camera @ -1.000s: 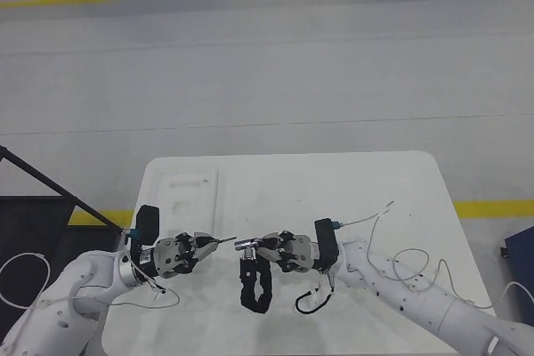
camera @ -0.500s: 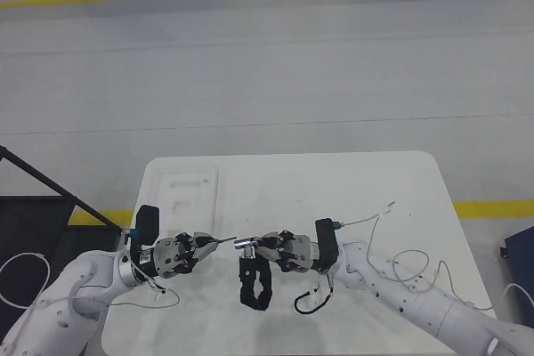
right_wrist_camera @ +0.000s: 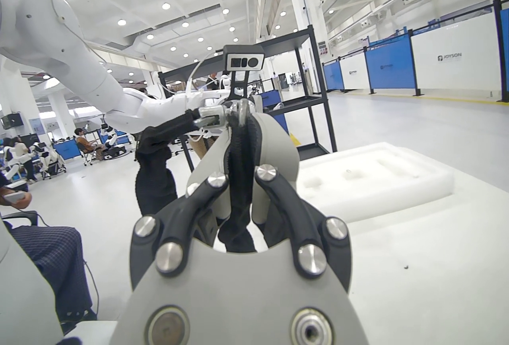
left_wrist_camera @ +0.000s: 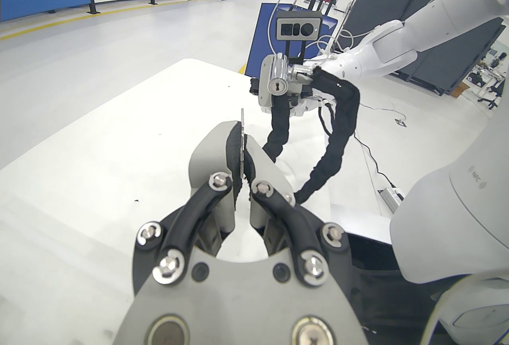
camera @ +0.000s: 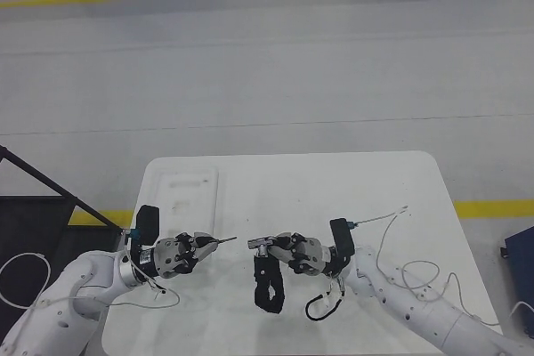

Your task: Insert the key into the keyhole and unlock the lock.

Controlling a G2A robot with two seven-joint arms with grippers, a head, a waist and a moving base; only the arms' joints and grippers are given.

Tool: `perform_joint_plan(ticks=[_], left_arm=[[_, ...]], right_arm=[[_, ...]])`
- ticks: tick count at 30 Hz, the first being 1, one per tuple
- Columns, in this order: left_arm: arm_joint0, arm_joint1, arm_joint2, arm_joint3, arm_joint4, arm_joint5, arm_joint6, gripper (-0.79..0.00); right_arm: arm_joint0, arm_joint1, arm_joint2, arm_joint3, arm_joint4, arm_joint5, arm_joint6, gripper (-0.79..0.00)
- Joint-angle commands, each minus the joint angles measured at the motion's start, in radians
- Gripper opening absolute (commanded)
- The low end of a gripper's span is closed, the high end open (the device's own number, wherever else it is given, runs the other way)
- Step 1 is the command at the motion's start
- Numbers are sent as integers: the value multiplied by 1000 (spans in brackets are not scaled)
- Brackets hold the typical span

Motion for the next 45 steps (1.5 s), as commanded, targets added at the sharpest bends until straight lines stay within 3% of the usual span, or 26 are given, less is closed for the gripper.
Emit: perform_joint_plan(ticks=[1, 15, 23, 45], left_arm=[[2, -1, 4, -6, -2, 1, -1, -785], [53, -3, -19, -47, -15, 0, 94, -785], [89, 13, -22, -84, -16, 0, 121, -785], [29, 59, 58, -60, -28, 0, 136, -785]], right_arm=[[-6, -6, 6, -2, 16, -8, 8, -785], [-39, -37, 78, -7, 36, -56, 57, -785], [-63, -50, 108, -10, 36, -89, 89, -785], [-63, -51, 106, -7, 37, -89, 89, -785]])
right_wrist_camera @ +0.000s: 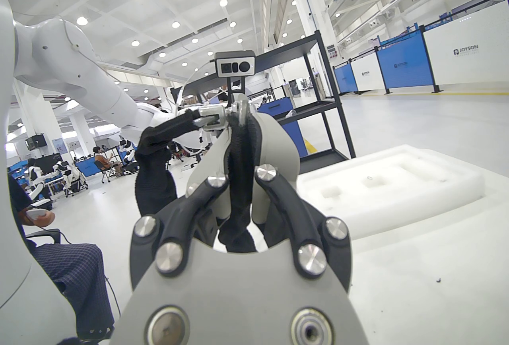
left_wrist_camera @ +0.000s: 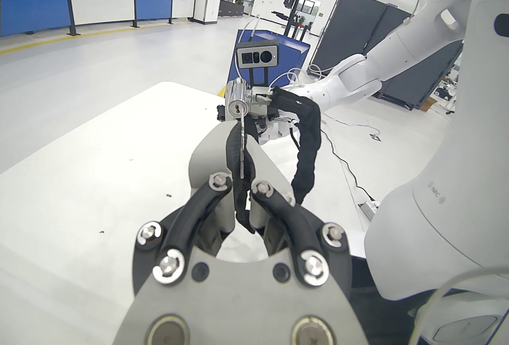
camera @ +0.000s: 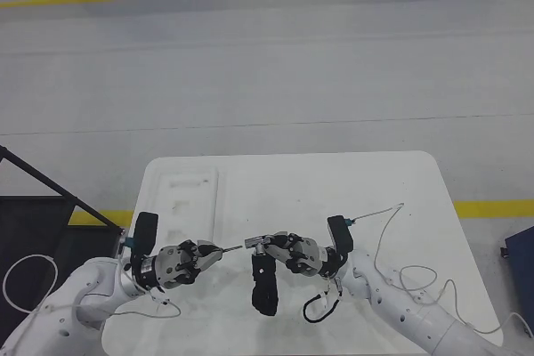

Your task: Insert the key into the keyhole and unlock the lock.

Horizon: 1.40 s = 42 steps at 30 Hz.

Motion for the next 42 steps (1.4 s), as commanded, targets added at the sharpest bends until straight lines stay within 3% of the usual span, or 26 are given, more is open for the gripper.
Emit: perform_joint_plan(ticks=[1, 7, 13, 42], left_arm=[[-3, 4, 7, 3, -15, 0, -2, -785], [-8, 16, 46, -7, -144, 0, 8, -785], [-35, 33, 62, 18, -196, 0, -51, -785], [-113, 45, 154, 47, -205, 0, -84, -785]], right_arm=[[0, 0, 0, 0, 0, 0, 0, -785], [0, 0, 0, 0, 0, 0, 0, -785], [0, 0, 0, 0, 0, 0, 0, -785], [0, 0, 0, 0, 0, 0, 0, -785]])
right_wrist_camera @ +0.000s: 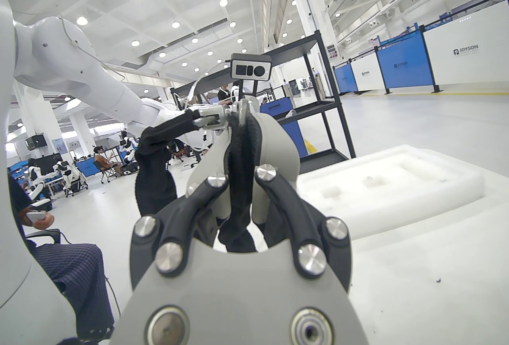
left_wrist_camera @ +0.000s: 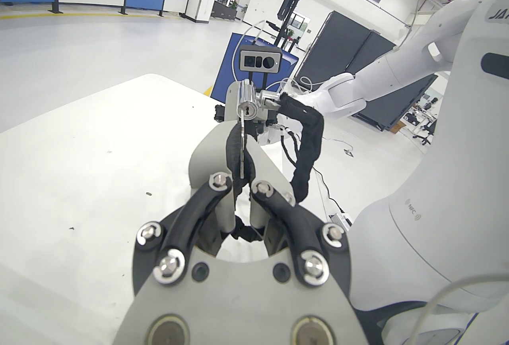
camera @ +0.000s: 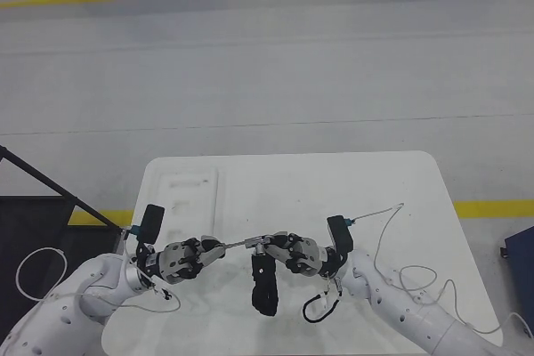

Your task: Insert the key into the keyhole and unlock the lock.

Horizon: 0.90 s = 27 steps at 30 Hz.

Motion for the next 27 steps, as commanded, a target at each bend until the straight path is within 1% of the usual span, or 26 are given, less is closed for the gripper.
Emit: perform_joint_plan(ticks=[1, 14, 27], left_arm=[[-2, 0, 3, 0, 1, 0, 1, -785], [-5, 6, 14, -5, 14, 0, 18, -785], [5, 19, 6, -12, 27, 0, 41, -785]], right_arm=[[0, 0, 0, 0, 0, 0, 0, -785], [0, 0, 0, 0, 0, 0, 0, -785], [0, 0, 0, 0, 0, 0, 0, -785]])
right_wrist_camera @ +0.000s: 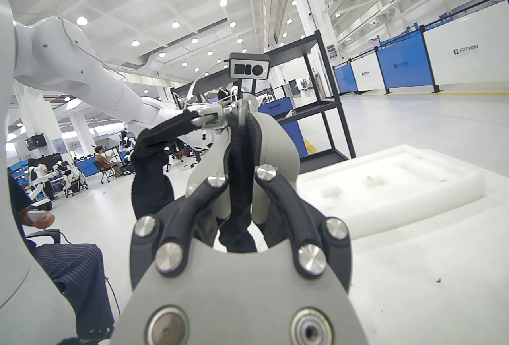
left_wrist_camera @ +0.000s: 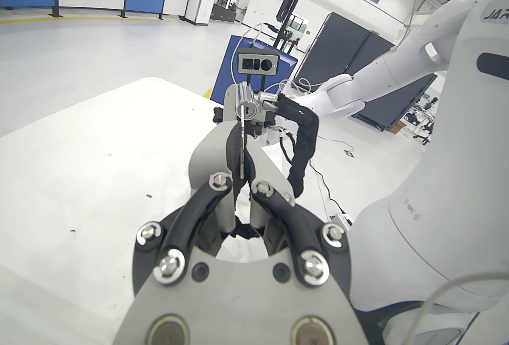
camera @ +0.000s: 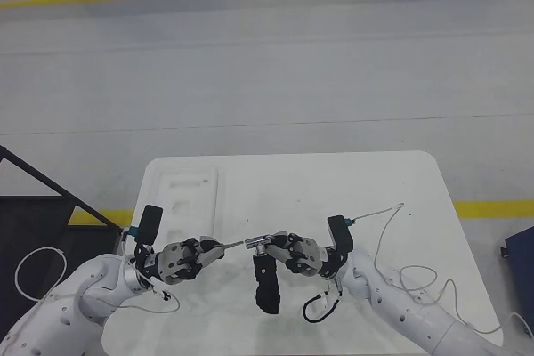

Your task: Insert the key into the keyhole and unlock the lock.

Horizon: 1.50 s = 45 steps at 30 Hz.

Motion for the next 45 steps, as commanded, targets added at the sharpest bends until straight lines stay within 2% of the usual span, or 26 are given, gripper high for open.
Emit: perform_joint_plan(ticks=[1, 45], left_arm=[[0, 2, 2, -4, 4, 0, -1, -785], [-59, 24, 68, 3, -5, 0, -4, -785]], right_arm=[[0, 0, 0, 0, 0, 0, 0, -785], [0, 0, 0, 0, 0, 0, 0, -785]])
